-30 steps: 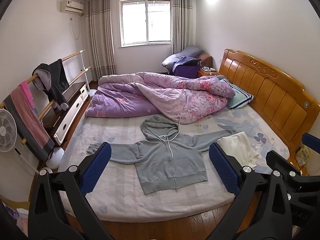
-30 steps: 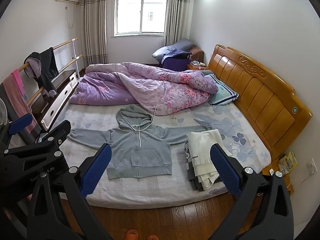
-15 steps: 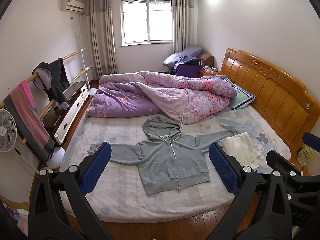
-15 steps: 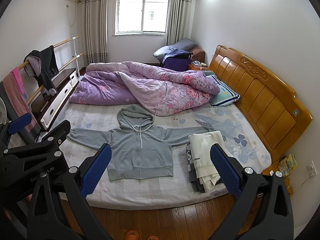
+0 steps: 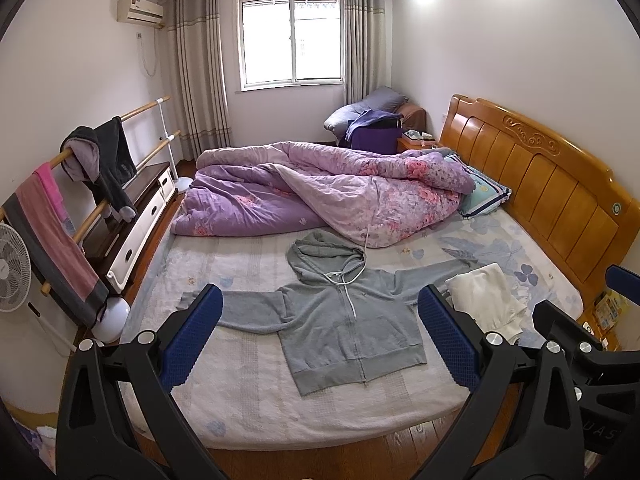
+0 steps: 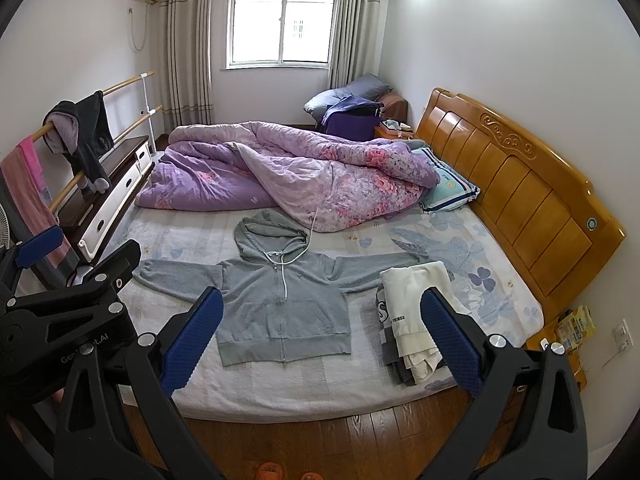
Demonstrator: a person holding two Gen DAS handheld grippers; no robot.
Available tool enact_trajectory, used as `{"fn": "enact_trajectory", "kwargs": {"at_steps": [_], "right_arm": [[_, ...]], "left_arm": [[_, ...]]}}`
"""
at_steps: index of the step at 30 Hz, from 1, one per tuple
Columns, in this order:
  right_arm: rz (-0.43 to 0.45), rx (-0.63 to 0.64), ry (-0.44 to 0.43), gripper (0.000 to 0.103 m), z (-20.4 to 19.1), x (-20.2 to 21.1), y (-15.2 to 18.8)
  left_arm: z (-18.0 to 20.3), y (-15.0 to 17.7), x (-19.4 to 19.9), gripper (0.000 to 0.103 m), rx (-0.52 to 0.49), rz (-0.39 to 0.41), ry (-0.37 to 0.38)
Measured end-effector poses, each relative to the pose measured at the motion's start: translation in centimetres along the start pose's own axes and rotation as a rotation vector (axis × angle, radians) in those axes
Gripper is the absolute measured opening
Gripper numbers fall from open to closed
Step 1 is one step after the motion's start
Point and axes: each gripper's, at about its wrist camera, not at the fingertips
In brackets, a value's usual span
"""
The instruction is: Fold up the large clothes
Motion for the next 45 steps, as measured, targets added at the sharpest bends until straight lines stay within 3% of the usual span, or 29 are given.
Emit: {"fn": "enact_trajectory", "kwargs": {"at_steps": [8,15,25,30,33,36,41,45], "right_arm": [[-0.037,0.003,-0.009,0.095,-0.3,-1.8,0.1],[-0.091,0.033,-0.058,0.095,-1.4,-7.3,-0.5],[-0.173,0.102,-0.218,0.095,-3.3,-21.6,-2.6],[-0.242,0.174,-0.31,0.095,-6.9,-29.8,-2.7],[-0.292,0.216,-0.35,0.095,-9.7,-33.8,-1.9],[-0.336,0.241,-0.384,0.095,-12.4,-37.5,-0.3],[-0.425,0.235,-0.362,0.095,-17.1,-44.2,3.6],[-0.474,0.232,-0.312,0.095,-21.2,-48.9,7.4]], "left_arm": [[-1.2,0.2,-3.0,0.098,0.005,-0.041,0.006],[-2.4,0.6,-7.9,0.098,0.037,-0.115,-0.036],[-4.8,0.6,-21.3,0.098,0.087,-0.251,-0.185],[-7.7,1.8,-27.8,0.098,0.117,-0.34,-0.267],[-10.4,3.6,-31.4,0.098,0.155,-0.405,-0.318],[-13.9,6.8,-35.4,0.098,0.223,-0.489,-0.292],[-20.3,13.6,-41.3,0.098,0.285,-0.587,-0.321],[-26.2,20.4,-46.8,0.098,0.332,-0.689,-0.259]]}}
Point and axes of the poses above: each gripper's, at about its wrist camera, not at the fingertips, and x roughly against the way its jaws point, z to its right, y to its underside, and after that the axes turned 11 degrees about z, right-handed
